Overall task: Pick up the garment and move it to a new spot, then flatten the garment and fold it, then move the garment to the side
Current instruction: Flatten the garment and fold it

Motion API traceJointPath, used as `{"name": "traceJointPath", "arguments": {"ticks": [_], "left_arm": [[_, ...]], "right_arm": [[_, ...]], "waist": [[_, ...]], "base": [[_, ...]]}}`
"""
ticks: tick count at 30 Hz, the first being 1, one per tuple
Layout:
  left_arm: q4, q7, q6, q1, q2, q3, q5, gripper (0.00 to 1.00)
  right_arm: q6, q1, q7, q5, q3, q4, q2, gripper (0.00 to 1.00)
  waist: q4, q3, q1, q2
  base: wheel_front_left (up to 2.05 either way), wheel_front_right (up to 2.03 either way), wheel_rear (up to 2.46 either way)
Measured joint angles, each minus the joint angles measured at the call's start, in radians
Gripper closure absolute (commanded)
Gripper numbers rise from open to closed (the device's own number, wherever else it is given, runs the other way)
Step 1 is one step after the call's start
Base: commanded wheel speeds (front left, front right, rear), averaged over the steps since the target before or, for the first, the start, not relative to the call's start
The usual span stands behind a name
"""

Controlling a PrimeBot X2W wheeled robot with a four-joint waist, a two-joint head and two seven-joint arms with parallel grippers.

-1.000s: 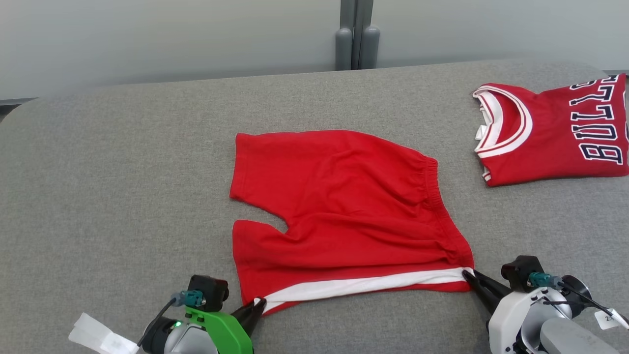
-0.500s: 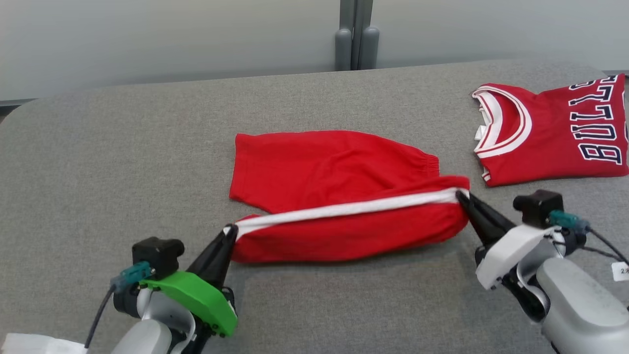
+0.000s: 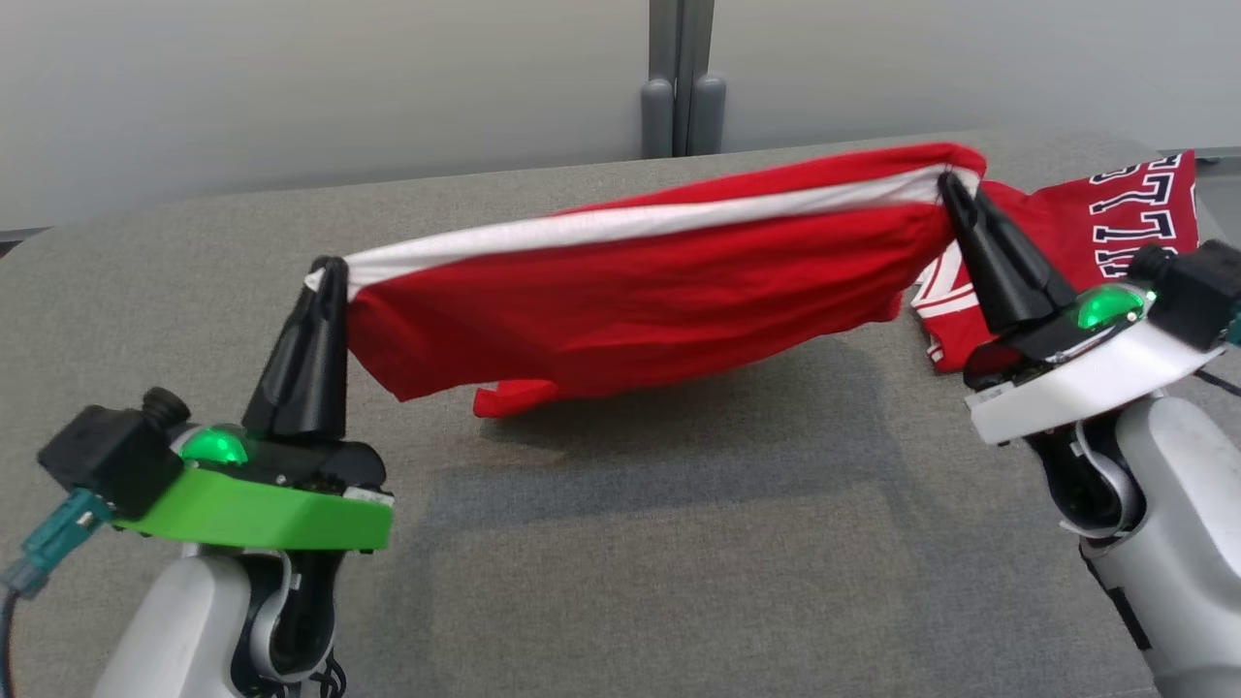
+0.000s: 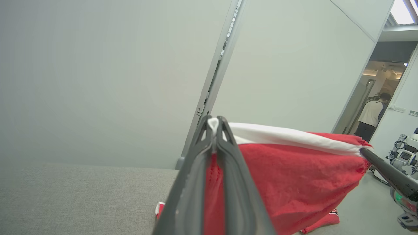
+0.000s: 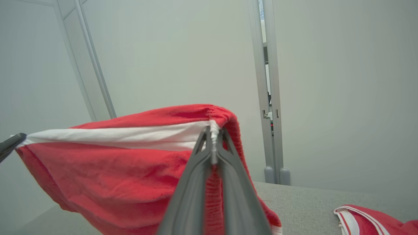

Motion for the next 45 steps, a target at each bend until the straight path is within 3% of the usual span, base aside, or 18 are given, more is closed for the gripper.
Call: {"name": "traceJointPath", "arguments": {"ticks": [4,7,11,15,18,22,25,30,37,40,45], "left_arm": [[-0.113,0.000,0.000,-0.017,0.011,0.045,0.007,1.00],[-0.158,0.003,-0.003,-0.064,0.024,0.054,0.011,1.00],[-0.111,0.027,-0.006,-0.105,0.034,0.044,-0.008,1.00],[0.048,0.088,-0.010,-0.172,0.064,0.026,0.002,1.00],[0.135,0.109,-0.007,-0.291,0.075,0.045,0.016,1.00],[0.118,0.069,0.007,-0.519,0.053,0.118,0.017,1.00],[0.112,0.051,0.004,-0.585,0.050,0.125,0.017,1.00],[0.167,0.060,-0.021,-0.457,0.036,0.053,0.017,1.00],[0.318,0.080,-0.028,-0.022,-0.035,-0.061,-0.024,1.00],[0.359,0.064,-0.028,0.077,-0.049,-0.073,-0.039,1.00],[0.407,0.037,-0.047,0.100,-0.053,-0.072,-0.038,1.00]], "right_arm": [[0.001,-0.008,0.000,0.006,-0.057,-0.182,-0.013,1.00],[0.001,-0.011,-0.001,0.015,-0.050,-0.216,-0.044,1.00],[0.001,-0.010,0.054,0.013,0.050,-0.114,-0.079,1.00],[0.001,-0.092,0.160,0.005,0.159,0.035,-0.087,1.00],[0.002,-0.254,0.172,-0.043,0.128,0.093,-0.069,1.00],[-0.012,-0.513,0.084,-0.076,0.022,0.060,-0.017,1.00],[-0.019,-0.553,0.056,-0.096,0.024,0.085,-0.015,1.00],[-0.009,-0.373,0.106,-0.081,0.116,0.227,-0.016,1.00],[0.001,-0.071,0.159,-0.074,0.287,0.423,-0.021,1.00],[0.001,-0.023,0.153,-0.071,0.313,0.456,-0.016,1.00],[0.001,-0.022,0.085,-0.069,0.322,0.463,-0.006,1.00]], "waist": [[-0.014,-0.009,0.0000,0.0000],[-0.018,-0.016,0.0000,0.0000],[-0.020,-0.020,0.0000,0.0000],[-0.025,-0.017,0.0000,0.0000],[-0.022,-0.018,0.0000,0.0000],[-0.012,-0.015,0.0000,0.0000],[-0.005,-0.015,0.0000,0.0000],[0.000,-0.004,0.0000,0.0000],[0.000,0.034,0.0001,0.0000],[-0.001,0.053,0.0000,0.0000],[0.008,0.069,0.0000,0.0000]], "base": [[0.00,0.00,0.00],[0.00,0.00,0.00],[0.00,0.00,0.00],[0.00,0.00,0.00],[0.00,0.00,0.00],[0.00,0.00,0.00],[0.00,0.00,0.00],[0.00,0.00,0.00],[0.00,0.00,0.00],[0.00,0.00,0.00],[0.00,0.00,0.00]]}}
